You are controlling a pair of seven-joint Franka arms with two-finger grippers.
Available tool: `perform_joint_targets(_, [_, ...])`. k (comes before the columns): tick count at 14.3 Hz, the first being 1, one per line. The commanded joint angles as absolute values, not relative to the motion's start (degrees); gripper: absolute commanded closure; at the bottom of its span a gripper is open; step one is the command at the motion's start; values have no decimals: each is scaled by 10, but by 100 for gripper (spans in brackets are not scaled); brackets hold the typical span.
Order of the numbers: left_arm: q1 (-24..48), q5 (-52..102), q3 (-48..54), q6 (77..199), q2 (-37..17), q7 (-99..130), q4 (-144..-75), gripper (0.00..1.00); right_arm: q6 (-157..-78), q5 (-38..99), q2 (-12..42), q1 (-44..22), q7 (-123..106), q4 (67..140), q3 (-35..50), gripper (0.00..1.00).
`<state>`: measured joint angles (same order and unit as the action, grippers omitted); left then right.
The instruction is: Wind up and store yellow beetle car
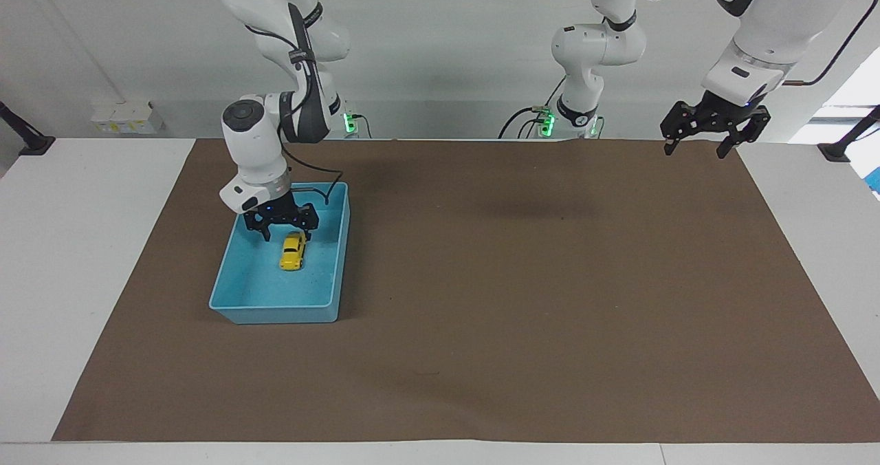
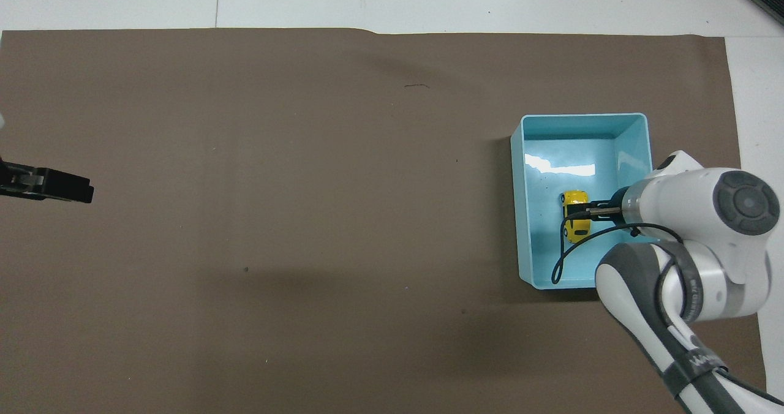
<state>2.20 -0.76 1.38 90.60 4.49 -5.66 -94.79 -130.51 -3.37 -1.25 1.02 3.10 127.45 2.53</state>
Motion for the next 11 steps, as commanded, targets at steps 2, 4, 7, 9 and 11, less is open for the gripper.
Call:
perform_joint_targets(2, [20,-12,15,904,55,-57,-955,0,-1207,-18,-10,33,16,1187,28,0])
perform_joint_targets(4, [20,-12,15,904,55,-57,-955,0,-1171,-23,-10,41,25,1147,25,0])
perform_joint_targets(7, [20,-12,15,904,55,-57,-955,0,-1096,-32,-12,43,75,1088,23,0])
perform_joint_targets(9, [20,-12,15,904,55,-57,-955,0,-1044,-33,-20,44,78,1048,23,0])
perform_joint_targets(11, [20,-12,15,904,55,-57,-955,0,-1010,-29,-39,44,101,1028,21,0])
